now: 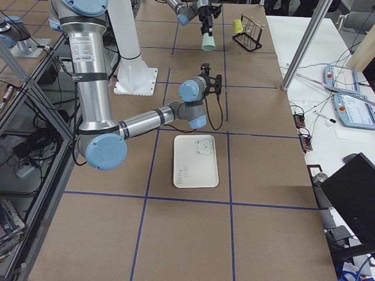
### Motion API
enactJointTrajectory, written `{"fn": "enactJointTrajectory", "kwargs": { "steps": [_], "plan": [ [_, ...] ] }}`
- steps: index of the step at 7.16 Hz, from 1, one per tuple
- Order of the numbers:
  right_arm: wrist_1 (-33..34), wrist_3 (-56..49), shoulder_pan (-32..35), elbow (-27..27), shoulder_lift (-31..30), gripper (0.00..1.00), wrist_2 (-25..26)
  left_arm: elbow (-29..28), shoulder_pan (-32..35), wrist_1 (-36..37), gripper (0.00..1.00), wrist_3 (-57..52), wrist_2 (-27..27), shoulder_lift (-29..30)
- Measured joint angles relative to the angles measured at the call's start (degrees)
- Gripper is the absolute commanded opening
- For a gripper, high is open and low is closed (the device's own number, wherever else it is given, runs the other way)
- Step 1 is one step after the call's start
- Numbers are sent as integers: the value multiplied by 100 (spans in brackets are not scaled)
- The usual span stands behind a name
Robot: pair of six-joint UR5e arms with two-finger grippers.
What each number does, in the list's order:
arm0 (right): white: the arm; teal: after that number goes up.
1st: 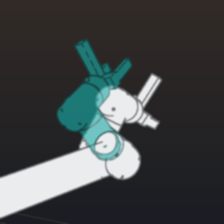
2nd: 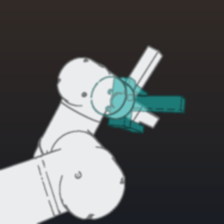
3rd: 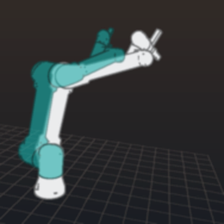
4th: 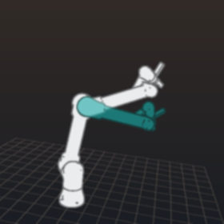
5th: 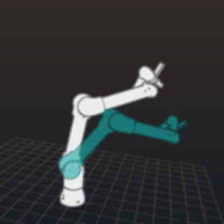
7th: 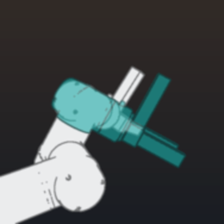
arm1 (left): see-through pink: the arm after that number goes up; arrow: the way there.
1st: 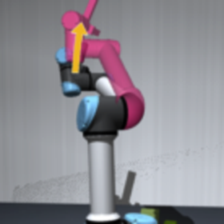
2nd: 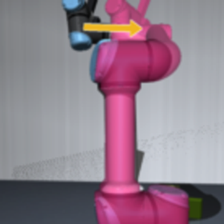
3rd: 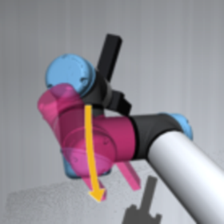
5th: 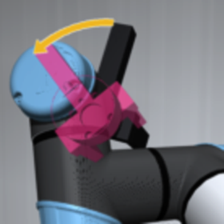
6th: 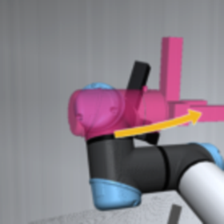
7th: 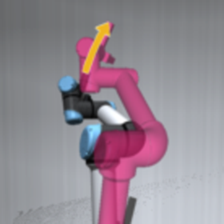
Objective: Left arm grabs green cup and hands to right arm on tray
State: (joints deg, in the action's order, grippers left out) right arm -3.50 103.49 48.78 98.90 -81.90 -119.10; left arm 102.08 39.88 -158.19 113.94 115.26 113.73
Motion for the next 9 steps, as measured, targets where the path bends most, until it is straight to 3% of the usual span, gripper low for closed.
{"fn": "enactJointTrajectory", "kwargs": {
  "steps": [5,9],
  "plan": [
    [-567,513,-1678,77,972,100,2012,-49,-383,-1392,34,974,-328,47],
    [-651,548,-1970,93,1213,100,2332,-73,-852,-2124,34,1253,-1015,53]
  ]
}}
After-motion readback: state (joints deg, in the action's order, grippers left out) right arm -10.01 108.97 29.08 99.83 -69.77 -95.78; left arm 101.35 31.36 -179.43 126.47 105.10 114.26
